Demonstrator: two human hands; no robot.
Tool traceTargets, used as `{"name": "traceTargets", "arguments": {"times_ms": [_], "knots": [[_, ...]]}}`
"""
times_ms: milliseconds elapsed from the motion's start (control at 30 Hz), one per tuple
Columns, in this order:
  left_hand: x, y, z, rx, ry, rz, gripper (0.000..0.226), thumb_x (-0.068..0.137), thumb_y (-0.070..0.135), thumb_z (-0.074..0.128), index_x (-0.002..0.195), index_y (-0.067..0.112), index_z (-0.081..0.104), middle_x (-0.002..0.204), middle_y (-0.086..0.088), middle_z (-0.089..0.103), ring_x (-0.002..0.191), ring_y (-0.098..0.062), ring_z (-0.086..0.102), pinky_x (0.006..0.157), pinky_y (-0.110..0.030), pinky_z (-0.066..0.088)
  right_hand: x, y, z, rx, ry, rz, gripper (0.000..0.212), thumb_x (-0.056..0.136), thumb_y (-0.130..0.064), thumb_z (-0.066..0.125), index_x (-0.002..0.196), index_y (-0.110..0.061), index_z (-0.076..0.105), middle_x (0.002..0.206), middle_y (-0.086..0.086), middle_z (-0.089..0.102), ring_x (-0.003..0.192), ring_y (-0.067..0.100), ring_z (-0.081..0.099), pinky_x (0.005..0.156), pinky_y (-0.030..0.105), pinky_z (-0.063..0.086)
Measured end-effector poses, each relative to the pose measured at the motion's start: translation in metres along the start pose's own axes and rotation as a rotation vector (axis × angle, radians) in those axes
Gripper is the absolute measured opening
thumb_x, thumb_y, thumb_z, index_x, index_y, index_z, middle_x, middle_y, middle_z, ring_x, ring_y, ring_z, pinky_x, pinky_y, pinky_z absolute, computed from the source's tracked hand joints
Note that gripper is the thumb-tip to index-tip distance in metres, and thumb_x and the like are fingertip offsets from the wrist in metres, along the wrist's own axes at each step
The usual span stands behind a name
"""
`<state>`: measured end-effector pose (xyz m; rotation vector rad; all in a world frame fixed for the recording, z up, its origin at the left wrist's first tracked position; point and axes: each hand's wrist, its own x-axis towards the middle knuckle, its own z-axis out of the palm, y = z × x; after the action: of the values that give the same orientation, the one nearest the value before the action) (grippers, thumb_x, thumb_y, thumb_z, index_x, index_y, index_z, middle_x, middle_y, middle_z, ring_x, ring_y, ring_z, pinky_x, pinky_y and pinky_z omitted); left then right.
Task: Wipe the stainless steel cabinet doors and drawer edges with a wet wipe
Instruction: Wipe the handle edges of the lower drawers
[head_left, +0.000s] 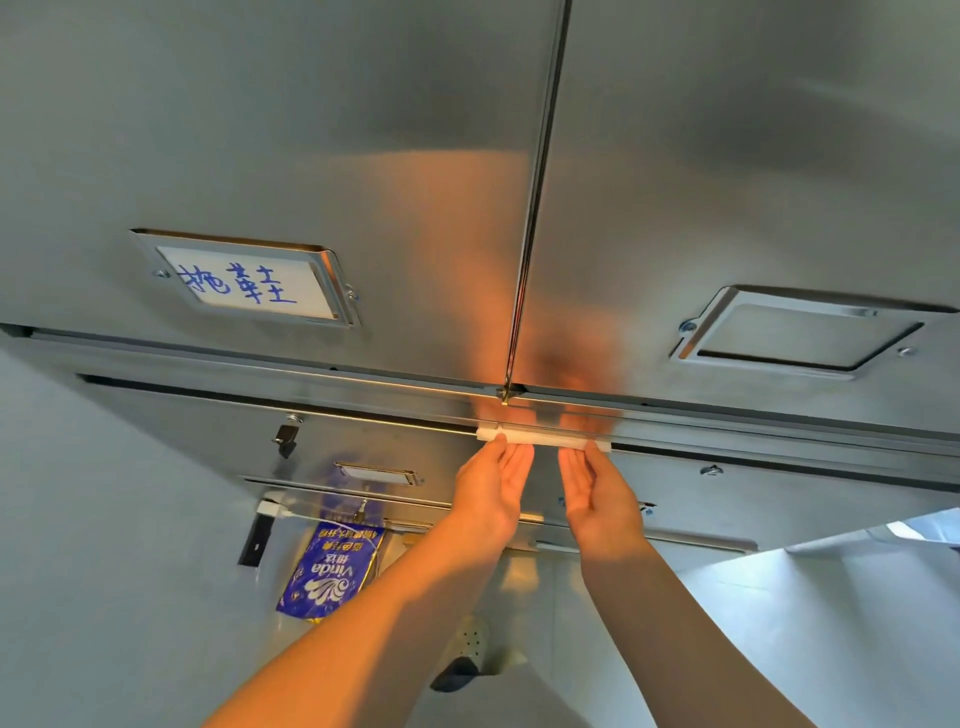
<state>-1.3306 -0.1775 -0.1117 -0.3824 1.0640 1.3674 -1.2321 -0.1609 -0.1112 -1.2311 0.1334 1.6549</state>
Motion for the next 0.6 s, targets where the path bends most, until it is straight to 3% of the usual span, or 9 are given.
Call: {"name": "traceTargets", "arguments": {"times_ms": [100,233,433,500,600], "knots": [[-0.005,-0.003,-0.008,0.005,0.034,-0.007,0.024,0.096,0.01,0.051,0.118,0.0,0.056,0.117,-0.017,0.061,0.099,-0.023,0.061,0.085,-0.031,0.049,0.002,0.005,-0.006,-0.06,0.014,0.026,0.031,0.095,-0.007,0.053,0.124,0.003,0.052,0.113,0.016,0.059,0.11,0.025,0.058,0.099,0.034,0.045],[-0.015,0.001,-0.028,-0.004,0.076,-0.024,0.027,0.097,0.008,0.048,0.122,-0.001,0.053,0.126,-0.019,0.057,0.117,-0.028,0.056,0.096,-0.035,0.045,-0.005,0.025,-0.015,-0.103,0.049,0.075,0.032,0.096,-0.009,0.051,0.127,0.001,0.05,0.111,0.014,0.061,0.102,0.023,0.059,0.099,0.035,0.045],[-0.02,0.042,-0.054,-0.003,0.122,-0.025,0.01,0.096,0.007,0.051,0.098,0.001,0.059,0.12,-0.02,0.06,0.115,-0.028,0.057,0.103,-0.036,0.042,-0.021,0.06,0.007,-0.084,0.016,0.129,0.032,0.096,-0.009,0.051,0.127,-0.001,0.05,0.121,0.017,0.059,0.098,0.023,0.061,0.085,0.029,0.052],[-0.015,0.065,-0.056,-0.002,0.122,0.008,0.016,0.095,0.007,0.051,0.107,-0.002,0.059,0.123,-0.02,0.059,0.116,-0.028,0.056,0.103,-0.035,0.042,-0.023,0.072,0.025,-0.061,-0.026,0.136,0.03,0.096,-0.008,0.051,0.125,0.0,0.051,0.117,0.017,0.06,0.086,0.02,0.063,0.075,0.027,0.054],[-0.003,0.098,-0.059,0.01,0.107,0.032,0.027,0.096,0.006,0.05,0.121,-0.004,0.054,0.127,-0.02,0.056,0.119,-0.028,0.054,0.103,-0.034,0.041,-0.023,0.092,0.052,-0.035,-0.041,0.124,0.027,0.095,-0.008,0.052,0.121,0.0,0.054,0.11,0.016,0.063,0.08,0.018,0.066,0.082,0.026,0.051]]}}
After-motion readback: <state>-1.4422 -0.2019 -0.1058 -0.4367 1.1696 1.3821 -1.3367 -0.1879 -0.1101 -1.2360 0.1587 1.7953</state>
